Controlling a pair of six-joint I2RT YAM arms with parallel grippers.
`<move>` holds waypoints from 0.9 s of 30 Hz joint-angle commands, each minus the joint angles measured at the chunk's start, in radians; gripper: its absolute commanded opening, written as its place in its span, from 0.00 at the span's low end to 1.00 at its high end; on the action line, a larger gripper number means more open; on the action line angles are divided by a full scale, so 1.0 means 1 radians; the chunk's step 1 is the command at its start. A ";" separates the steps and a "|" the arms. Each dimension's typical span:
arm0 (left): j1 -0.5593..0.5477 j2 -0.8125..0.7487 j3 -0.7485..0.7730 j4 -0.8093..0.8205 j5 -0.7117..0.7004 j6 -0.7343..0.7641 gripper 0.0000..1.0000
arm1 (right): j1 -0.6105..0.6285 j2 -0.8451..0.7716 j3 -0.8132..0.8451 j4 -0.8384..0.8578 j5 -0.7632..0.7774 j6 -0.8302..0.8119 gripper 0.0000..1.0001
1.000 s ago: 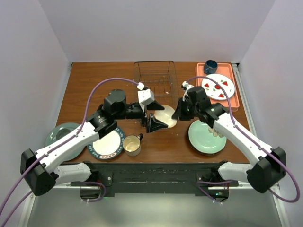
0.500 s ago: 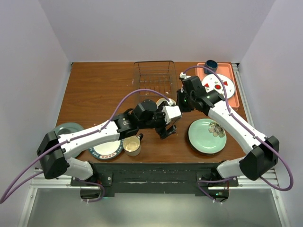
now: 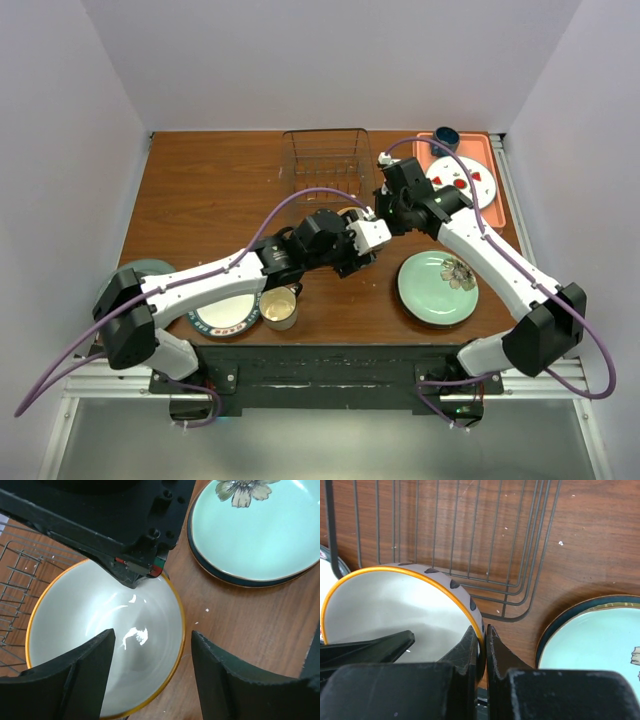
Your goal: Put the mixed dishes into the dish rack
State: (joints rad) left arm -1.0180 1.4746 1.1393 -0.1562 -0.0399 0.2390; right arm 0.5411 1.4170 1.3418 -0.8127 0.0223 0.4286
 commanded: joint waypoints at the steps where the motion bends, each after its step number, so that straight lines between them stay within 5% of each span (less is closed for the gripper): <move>1: -0.013 0.032 0.050 -0.019 -0.037 0.043 0.64 | 0.000 -0.018 0.066 0.023 -0.019 -0.008 0.00; 9: -0.019 0.061 0.065 -0.034 -0.034 0.059 0.36 | -0.001 -0.016 0.077 0.032 -0.050 -0.011 0.02; 13: -0.022 0.070 0.073 -0.045 -0.031 0.065 0.05 | 0.000 -0.013 0.085 0.030 -0.051 -0.011 0.03; 15: -0.022 0.073 0.074 -0.049 -0.034 0.066 0.00 | 0.000 -0.015 0.086 0.029 -0.048 -0.011 0.06; 18: -0.024 0.069 0.071 -0.046 -0.035 0.062 0.00 | -0.001 -0.020 0.077 0.033 -0.044 -0.005 0.15; 23: -0.024 0.036 0.053 -0.002 -0.026 0.017 0.00 | -0.001 -0.042 0.063 0.056 0.042 0.036 0.54; 27: -0.022 0.015 0.039 0.035 -0.044 -0.052 0.00 | -0.003 -0.073 0.059 0.082 0.125 0.081 0.75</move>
State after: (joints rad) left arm -1.0424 1.5387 1.1797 -0.2241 -0.0441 0.2634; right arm 0.5419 1.4063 1.3624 -0.7868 0.0486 0.4393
